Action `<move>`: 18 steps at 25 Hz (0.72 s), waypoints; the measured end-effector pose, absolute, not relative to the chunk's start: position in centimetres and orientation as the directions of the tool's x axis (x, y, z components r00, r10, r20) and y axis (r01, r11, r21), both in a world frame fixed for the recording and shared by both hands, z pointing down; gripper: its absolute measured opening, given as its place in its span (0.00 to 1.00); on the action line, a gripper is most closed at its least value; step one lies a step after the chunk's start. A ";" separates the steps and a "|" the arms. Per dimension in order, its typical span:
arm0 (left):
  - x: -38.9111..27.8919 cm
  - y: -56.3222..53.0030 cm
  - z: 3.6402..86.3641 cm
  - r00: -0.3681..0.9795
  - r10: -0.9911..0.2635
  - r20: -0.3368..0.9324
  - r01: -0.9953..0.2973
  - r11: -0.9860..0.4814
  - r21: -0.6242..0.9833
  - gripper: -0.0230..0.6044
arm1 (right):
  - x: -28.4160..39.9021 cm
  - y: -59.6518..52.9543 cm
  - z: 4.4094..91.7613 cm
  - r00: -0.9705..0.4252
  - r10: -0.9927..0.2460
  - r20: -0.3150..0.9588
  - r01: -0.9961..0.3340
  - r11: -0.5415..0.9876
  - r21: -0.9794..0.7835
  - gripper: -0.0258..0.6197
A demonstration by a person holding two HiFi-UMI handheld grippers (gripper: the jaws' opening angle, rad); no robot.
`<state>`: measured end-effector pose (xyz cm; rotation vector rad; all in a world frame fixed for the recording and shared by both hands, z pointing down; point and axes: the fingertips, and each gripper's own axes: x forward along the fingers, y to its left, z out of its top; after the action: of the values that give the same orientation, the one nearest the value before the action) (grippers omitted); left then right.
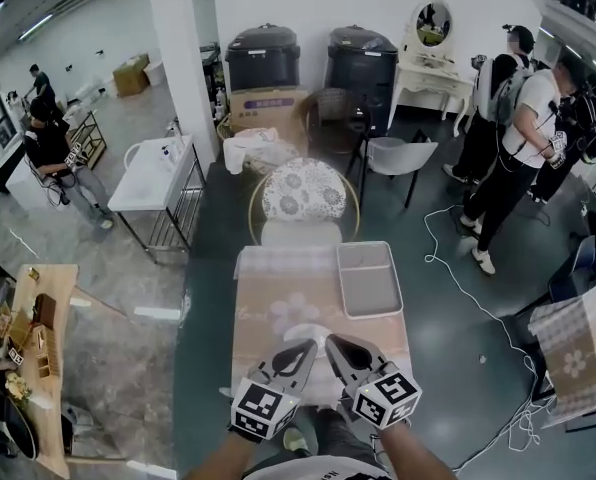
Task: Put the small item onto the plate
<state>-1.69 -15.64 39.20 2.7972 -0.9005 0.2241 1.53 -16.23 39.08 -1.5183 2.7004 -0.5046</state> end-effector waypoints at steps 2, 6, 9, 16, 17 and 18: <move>-1.8 -15.0 38.3 0.805 -0.563 0.185 -0.588 -0.797 0.134 0.04 | 1.5 -15.9 38.3 -0.528 -0.837 0.143 -0.834 0.479 -0.273 0.06; -2.4 -14.3 36.7 0.803 -0.576 0.153 -0.594 -0.794 0.128 0.04 | 0.9 -15.3 37.0 -0.524 -0.842 0.132 -0.843 0.489 -0.225 0.06; -2.7 -14.0 36.0 0.801 -0.581 0.141 -0.597 -0.793 0.125 0.04 | 0.6 -15.0 36.2 -0.524 -0.843 0.124 -0.844 0.494 -0.207 0.06; -3.2 -12.9 35.1 0.799 -0.589 0.119 -0.600 -0.791 0.116 0.04 | 0.0 -13.9 35.1 -0.521 -0.847 0.108 -0.848 0.499 -0.180 0.06; -3.4 -12.9 35.1 0.799 -0.591 0.116 -0.601 -0.790 0.116 0.04 | -0.1 -13.8 35.0 -0.521 -0.847 0.107 -0.848 0.500 -0.176 0.06; -3.4 -12.8 35.0 0.798 -0.592 0.115 -0.602 -0.790 0.116 0.04 | -0.2 -13.7 34.9 -0.521 -0.846 0.108 -0.848 0.501 -0.172 0.06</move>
<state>-3.43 -12.81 35.01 2.8385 -0.9480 0.1083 -0.19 -13.73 34.90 -1.5412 2.7291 -0.3216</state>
